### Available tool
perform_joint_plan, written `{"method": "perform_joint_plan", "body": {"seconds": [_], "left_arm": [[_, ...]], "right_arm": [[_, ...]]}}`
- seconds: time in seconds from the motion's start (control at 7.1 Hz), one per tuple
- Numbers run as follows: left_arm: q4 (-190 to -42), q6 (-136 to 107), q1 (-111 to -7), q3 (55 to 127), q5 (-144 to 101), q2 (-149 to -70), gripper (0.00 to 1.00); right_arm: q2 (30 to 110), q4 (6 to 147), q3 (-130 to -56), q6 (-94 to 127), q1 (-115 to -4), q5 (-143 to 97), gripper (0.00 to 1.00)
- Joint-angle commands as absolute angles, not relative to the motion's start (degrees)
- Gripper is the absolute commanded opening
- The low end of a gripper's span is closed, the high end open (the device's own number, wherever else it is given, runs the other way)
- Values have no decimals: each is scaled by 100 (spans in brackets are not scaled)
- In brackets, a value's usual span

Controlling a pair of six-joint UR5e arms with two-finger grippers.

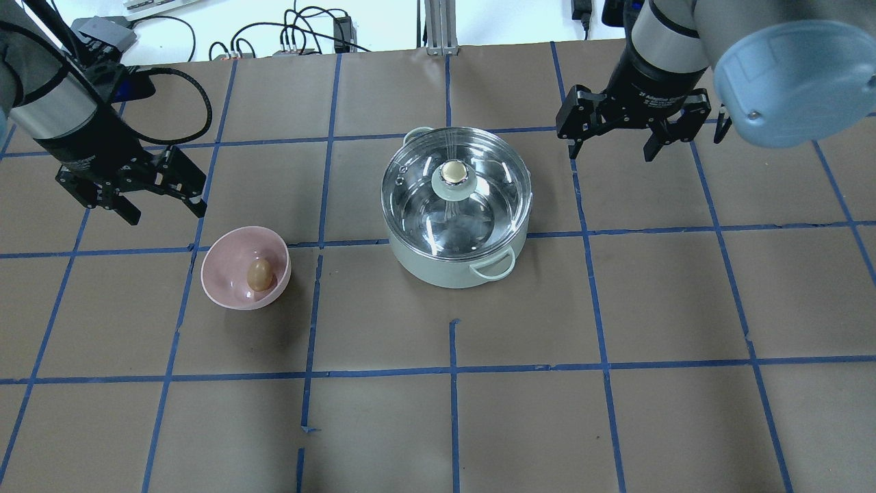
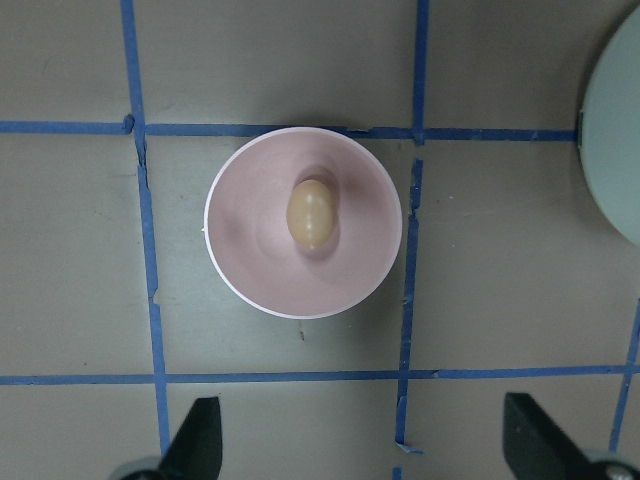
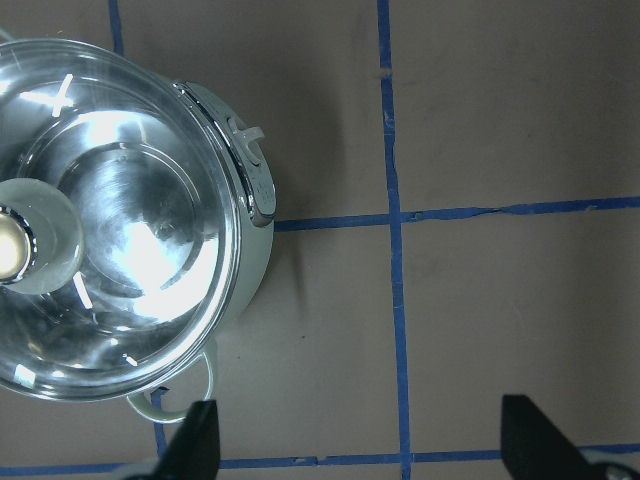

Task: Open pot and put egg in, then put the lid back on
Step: 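Move the left gripper down over the egg in the pink bowl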

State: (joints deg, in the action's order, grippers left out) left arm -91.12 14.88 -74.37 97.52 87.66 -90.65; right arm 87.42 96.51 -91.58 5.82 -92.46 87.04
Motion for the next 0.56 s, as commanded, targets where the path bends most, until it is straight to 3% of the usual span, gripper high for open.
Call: {"method": "perform_joint_plan", "body": {"seconds": [0.0, 0.42], "left_arm": [[-8304, 1617, -7453, 10158, 8772, -9280, 100], [-6282, 1687, -7725, 11055, 8824, -9683, 100]], "right_arm": [[8745, 9650, -9158, 580, -9246, 8718, 100], [8736, 9642, -9158, 580, -9246, 8754, 100]]}}
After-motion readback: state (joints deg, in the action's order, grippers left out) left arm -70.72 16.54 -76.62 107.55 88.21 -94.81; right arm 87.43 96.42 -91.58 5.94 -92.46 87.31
